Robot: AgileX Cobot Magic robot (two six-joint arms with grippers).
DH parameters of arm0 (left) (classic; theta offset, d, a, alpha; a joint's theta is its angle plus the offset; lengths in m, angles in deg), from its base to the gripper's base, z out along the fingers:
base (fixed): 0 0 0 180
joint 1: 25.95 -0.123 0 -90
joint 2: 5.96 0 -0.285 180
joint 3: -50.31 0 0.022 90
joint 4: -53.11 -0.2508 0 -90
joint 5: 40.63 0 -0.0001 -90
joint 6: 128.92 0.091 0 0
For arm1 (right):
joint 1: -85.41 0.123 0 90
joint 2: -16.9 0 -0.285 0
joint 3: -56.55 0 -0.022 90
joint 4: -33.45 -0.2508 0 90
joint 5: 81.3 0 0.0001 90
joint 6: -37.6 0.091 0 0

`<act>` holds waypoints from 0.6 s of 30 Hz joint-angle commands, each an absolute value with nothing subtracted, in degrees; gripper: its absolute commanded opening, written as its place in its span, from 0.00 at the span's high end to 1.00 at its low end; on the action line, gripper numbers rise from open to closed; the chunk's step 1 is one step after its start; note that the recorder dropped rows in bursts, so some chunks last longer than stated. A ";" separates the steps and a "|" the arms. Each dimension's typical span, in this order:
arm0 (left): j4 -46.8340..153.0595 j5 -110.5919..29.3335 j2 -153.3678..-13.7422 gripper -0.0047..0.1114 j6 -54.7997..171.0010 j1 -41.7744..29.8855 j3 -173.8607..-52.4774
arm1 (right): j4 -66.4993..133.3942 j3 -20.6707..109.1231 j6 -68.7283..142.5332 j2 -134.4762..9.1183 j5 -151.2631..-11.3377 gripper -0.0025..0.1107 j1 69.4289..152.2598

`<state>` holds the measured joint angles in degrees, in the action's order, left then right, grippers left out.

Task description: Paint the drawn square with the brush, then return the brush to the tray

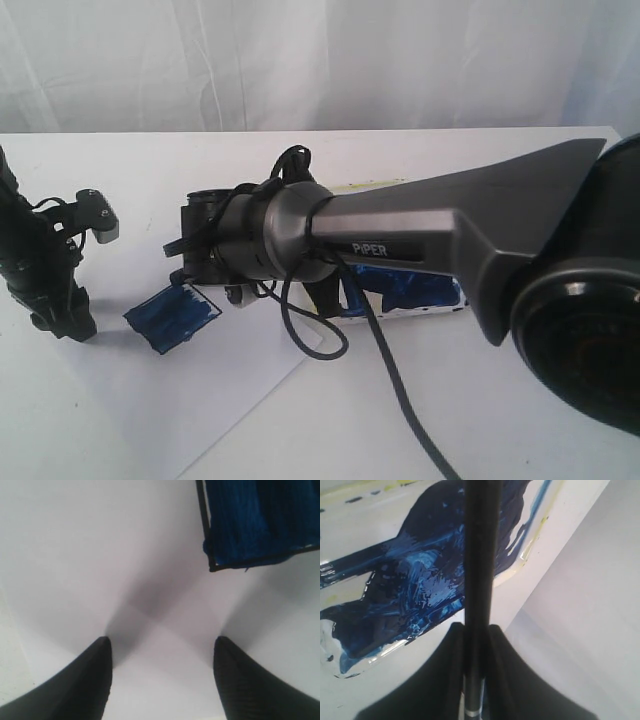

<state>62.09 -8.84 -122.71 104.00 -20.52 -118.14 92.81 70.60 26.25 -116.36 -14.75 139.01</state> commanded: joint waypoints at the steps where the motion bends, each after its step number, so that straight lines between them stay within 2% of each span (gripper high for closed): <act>1: 61.95 -7.60 -124.46 0.41 103.29 -20.64 -117.11 | 93.51 70.89 27.37 -116.59 -14.81 0.98 139.02; 18: 61.95 -7.60 -124.46 0.41 103.29 -20.64 -117.11 | 94.41 70.89 27.11 -118.21 -11.34 0.98 139.42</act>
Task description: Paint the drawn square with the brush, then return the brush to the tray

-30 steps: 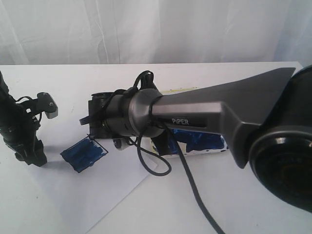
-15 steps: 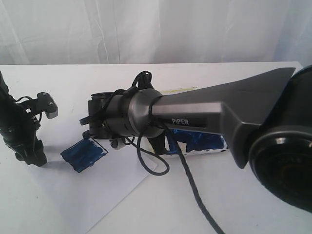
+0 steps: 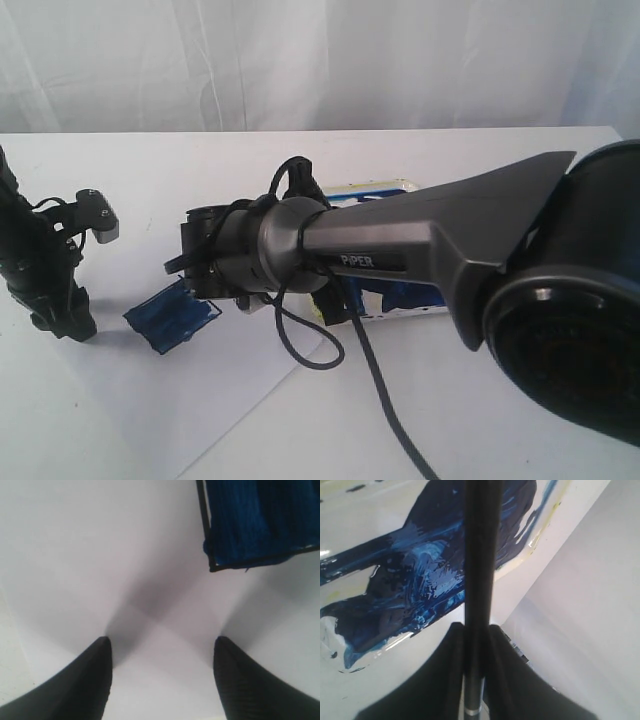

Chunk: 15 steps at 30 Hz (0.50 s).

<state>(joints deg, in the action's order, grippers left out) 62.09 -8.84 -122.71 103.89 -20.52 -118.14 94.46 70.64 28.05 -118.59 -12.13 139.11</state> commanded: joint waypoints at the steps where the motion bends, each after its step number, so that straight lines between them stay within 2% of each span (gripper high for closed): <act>1: 61.95 -7.60 -124.46 0.41 103.29 -20.64 -117.11 | 94.41 70.89 26.09 -118.04 -11.34 0.98 139.65; 15: 61.95 -7.60 -124.46 0.41 102.21 -20.64 -117.11 | 92.76 70.55 23.82 -116.74 -11.34 0.98 141.36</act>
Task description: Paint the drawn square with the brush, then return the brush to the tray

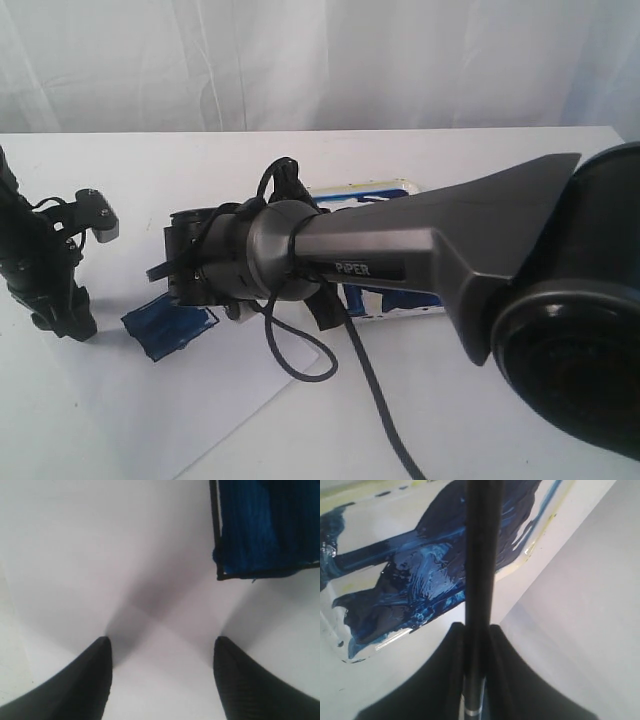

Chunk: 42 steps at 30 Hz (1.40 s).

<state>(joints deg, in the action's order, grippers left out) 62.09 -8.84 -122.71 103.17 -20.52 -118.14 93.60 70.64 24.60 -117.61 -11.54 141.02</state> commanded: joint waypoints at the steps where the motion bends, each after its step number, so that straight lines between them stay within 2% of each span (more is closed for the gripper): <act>1: 61.95 -7.60 -124.46 0.41 102.21 -20.64 -117.11 | 92.34 70.55 23.82 -116.74 -11.34 0.98 141.36; 8: 61.95 -7.60 -124.46 0.41 102.21 -20.64 -117.11 | 91.93 70.04 23.92 -116.13 -11.34 0.98 141.51; 17: 61.95 -7.60 -124.46 0.41 101.98 -20.64 -117.11 | 92.30 61.93 29.92 -110.24 -11.34 0.98 141.59; 42: 61.95 -7.80 -124.46 0.41 101.97 -20.64 -117.11 | 90.02 61.88 24.23 -112.04 -12.22 0.98 142.72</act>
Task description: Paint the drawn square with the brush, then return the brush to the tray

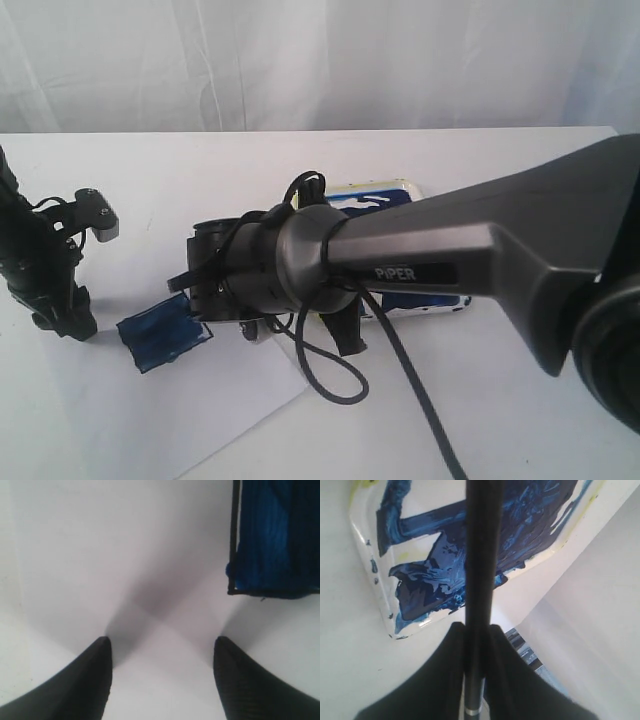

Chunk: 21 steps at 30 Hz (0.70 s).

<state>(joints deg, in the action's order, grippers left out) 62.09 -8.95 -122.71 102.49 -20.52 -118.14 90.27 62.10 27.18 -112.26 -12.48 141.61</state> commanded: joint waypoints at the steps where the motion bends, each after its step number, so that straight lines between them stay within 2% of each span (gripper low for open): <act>1: 61.95 -7.80 -124.46 0.41 101.97 -20.64 -117.11 | 90.02 61.88 23.73 -112.04 -11.98 0.98 143.02; 21: 61.95 -7.96 -124.46 0.41 101.83 -20.64 -117.11 | 84.87 61.88 21.13 -106.84 -11.34 0.98 143.66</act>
